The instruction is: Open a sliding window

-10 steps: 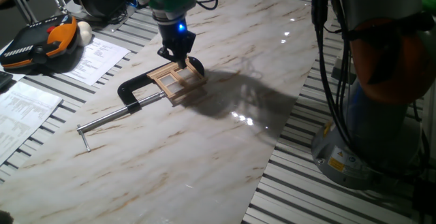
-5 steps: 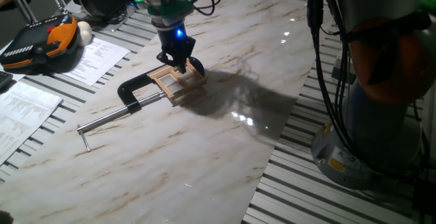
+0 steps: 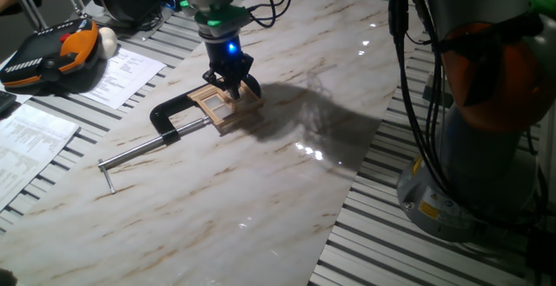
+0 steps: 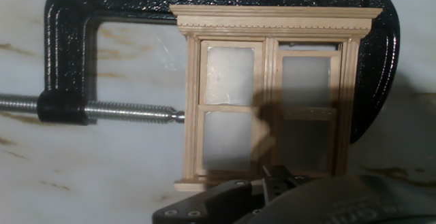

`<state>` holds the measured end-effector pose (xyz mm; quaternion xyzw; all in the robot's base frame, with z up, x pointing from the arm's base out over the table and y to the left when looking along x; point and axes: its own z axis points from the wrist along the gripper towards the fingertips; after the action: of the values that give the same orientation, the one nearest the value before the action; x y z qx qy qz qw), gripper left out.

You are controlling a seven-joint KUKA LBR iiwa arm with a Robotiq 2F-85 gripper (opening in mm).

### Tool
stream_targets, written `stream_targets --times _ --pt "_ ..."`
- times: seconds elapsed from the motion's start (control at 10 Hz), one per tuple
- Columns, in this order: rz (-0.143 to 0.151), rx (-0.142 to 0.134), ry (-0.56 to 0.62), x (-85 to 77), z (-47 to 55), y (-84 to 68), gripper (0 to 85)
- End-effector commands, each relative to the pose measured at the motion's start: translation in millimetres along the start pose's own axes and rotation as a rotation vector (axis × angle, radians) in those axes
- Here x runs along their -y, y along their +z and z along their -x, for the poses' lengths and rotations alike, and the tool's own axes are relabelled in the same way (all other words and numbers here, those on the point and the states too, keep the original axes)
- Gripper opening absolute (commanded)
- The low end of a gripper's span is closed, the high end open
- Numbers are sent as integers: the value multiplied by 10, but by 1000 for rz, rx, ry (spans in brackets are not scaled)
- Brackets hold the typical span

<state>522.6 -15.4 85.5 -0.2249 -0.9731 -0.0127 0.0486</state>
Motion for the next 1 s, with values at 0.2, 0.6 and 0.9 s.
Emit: stream_targets --times 0.2,0.6,0.9 --pt "-2 -2 11 32 20 9 0" --pt "-10 -17 22 100 76 18 0" --pt "8 -33 30 166 127 57 0"
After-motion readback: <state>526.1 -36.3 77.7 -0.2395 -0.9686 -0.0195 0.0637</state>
